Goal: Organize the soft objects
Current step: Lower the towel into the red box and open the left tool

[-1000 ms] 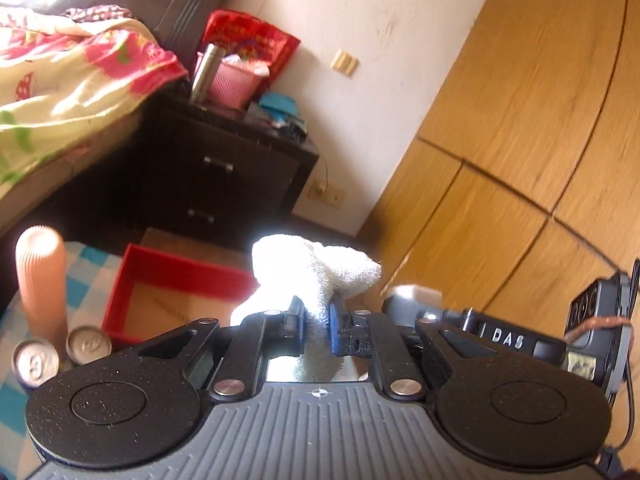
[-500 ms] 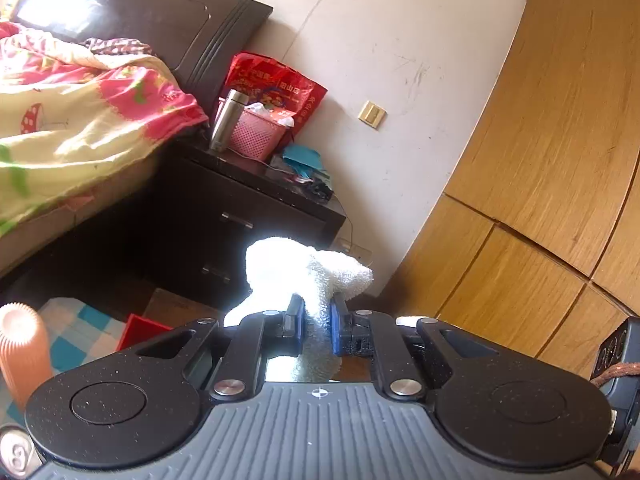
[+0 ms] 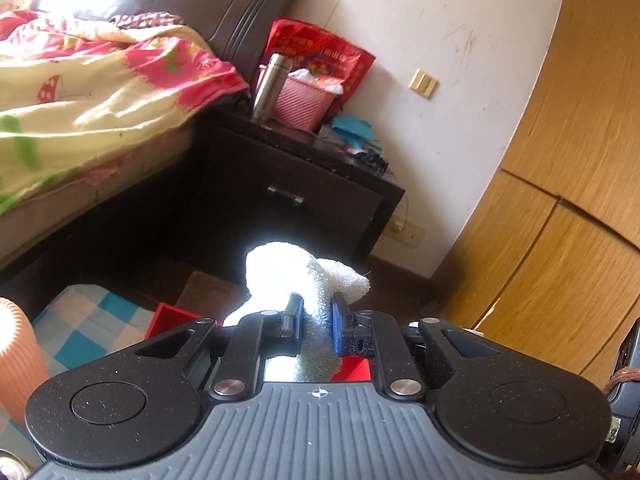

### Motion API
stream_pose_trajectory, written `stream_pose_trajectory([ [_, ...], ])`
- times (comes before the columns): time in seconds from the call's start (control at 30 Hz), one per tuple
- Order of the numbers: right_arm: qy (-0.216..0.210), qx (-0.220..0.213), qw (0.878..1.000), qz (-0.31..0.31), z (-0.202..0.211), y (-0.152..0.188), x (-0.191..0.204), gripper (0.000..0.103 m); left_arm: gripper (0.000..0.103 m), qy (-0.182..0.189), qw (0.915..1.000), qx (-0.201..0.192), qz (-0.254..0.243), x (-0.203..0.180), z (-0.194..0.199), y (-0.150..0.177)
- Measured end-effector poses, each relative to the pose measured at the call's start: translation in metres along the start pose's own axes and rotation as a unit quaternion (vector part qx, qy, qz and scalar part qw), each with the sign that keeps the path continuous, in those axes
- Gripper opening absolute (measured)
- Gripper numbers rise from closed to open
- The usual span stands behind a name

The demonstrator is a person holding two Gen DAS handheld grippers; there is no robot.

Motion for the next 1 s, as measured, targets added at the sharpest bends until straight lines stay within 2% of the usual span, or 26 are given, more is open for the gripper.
stream_pose_trajectory([
  [0.2, 0.023, 0.031, 0.999, 0.002, -0.03, 0.019, -0.019, 0.075, 0.013, -0.028, 0.9992, 0.027, -0.009, 0.008, -0.026, 0.015],
  [0.33, 0.039, 0.056, 0.998, 0.003, -0.05, 0.036, -0.03, 0.076, 0.02, -0.05, 0.9975, 0.048, -0.013, 0.017, -0.04, 0.027],
  [0.4, 0.048, 0.069, 0.996, 0.0, -0.058, 0.043, -0.036, 0.078, 0.025, -0.061, 0.9966, 0.051, -0.021, 0.019, -0.043, 0.03],
  [0.43, 0.051, 0.076, 0.996, 0.0, -0.061, 0.045, -0.038, 0.079, 0.033, -0.063, 0.9964, 0.052, -0.022, 0.019, -0.043, 0.031],
  [0.47, 0.053, 0.082, 0.995, -0.001, -0.064, 0.048, -0.039, 0.08, 0.039, -0.063, 0.9964, 0.051, -0.022, 0.019, -0.042, 0.032],
  [0.57, 0.053, 0.093, 0.994, -0.006, -0.069, 0.051, -0.041, 0.081, 0.044, -0.06, 0.9966, 0.05, -0.024, 0.018, -0.039, 0.031],
  [0.77, 0.062, 0.097, 0.993, -0.003, -0.067, 0.052, -0.042, 0.083, 0.049, -0.049, 0.997, 0.056, -0.021, 0.014, -0.031, 0.032],
  [0.87, 0.054, 0.106, 0.993, 0.006, -0.066, 0.051, -0.04, 0.084, 0.055, -0.041, 0.9971, 0.06, -0.022, 0.012, -0.026, 0.032],
  [1.0, 0.044, 0.106, 0.993, 0.003, -0.065, 0.051, -0.038, 0.084, 0.058, -0.031, 0.9976, 0.06, -0.019, 0.011, -0.017, 0.032],
])
Point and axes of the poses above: each gripper's, at about its wrist camera, not at the fingertips, and z roughly against the way its jaws point, x to its left, y to its underside, the point moved 6 cm from there along -z, roughly the way its jaws point, and after that the axes turned 12 degrees about -y, right-handed, at the moved point
